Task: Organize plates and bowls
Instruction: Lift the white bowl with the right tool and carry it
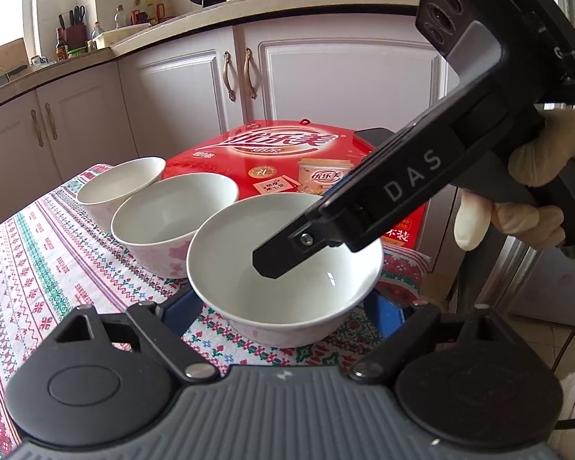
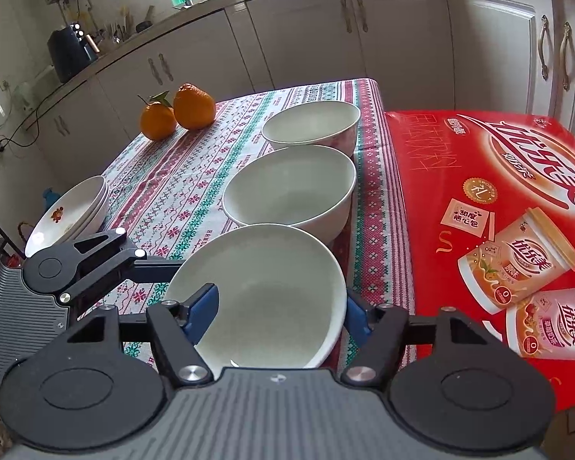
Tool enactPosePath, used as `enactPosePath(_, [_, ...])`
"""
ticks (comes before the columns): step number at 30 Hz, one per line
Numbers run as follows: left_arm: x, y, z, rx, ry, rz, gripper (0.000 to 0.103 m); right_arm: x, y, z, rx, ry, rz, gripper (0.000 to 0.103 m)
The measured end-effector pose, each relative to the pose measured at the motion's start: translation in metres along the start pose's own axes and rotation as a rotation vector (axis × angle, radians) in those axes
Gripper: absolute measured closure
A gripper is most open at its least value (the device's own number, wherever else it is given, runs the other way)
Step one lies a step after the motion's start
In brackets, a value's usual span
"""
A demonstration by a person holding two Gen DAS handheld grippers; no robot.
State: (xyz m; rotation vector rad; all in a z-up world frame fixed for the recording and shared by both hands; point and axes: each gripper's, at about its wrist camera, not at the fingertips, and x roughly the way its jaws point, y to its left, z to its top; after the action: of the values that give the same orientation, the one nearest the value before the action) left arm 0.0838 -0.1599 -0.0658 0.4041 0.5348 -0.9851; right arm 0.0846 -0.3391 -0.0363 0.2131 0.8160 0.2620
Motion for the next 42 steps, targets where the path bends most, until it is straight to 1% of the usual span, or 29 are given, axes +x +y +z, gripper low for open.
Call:
enactPosePath(6, [-0.008,0.002,0.0,-0.017,0.004,-0.002,0.013,-0.003,0.01,0.002,-0.024,0.001,-0.01,0.029])
enactPosePath(15, [-0.033,0.017,-0.007,-0.075,0.017,0.026,0.013,0.002,0.038,0.01,-0.077,0.009,0.038,0.029])
enactPosePath(31, [-0.072,0.067,-0.035,-0.2,0.031,0.158,0.013,0.053,0.104,0.04,-0.205,0.038,0.137,0.029])
enactPosePath(39, [-0.078,0.085,-0.048,-0.24,0.044,0.208,0.013,0.078,0.124,0.049,-0.231,0.055,0.168,0.029])
enactPosePath(42, [-0.078,0.091,-0.05,-0.25,0.046,0.215,0.013,0.085,0.127,0.052,-0.233,0.059,0.172,0.029])
